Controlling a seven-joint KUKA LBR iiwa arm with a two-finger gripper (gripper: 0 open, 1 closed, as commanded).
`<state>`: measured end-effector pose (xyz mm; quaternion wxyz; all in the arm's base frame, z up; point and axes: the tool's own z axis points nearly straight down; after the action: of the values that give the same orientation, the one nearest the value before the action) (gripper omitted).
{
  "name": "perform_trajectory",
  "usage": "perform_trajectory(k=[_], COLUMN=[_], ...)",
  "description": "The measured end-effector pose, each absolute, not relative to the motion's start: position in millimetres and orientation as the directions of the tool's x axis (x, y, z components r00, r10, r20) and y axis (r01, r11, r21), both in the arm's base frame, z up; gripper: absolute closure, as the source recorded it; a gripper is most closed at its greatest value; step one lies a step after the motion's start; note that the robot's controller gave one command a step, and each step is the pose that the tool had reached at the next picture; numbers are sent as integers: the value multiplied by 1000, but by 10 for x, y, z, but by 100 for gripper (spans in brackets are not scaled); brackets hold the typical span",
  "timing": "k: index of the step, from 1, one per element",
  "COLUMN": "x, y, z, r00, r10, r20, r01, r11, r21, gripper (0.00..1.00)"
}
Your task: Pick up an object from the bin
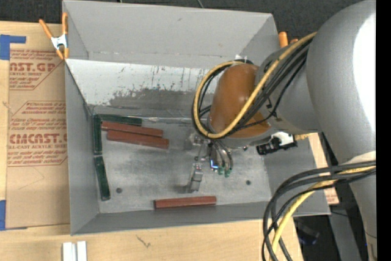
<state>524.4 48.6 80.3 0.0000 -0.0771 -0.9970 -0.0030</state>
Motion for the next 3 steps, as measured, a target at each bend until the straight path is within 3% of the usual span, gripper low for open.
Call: perform_trajectory(k=[1, 2, 3], x=[5410, 5456, 5539], y=[536, 997, 1315], z=[865, 838, 703], r00=[-994, -993, -977], r10=[110, 119, 211], r20=[4, -4, -3], r01=[110, 119, 211], r11=[994, 993, 977], r21=[-6, 3, 1], gripper=[0, 0, 100])
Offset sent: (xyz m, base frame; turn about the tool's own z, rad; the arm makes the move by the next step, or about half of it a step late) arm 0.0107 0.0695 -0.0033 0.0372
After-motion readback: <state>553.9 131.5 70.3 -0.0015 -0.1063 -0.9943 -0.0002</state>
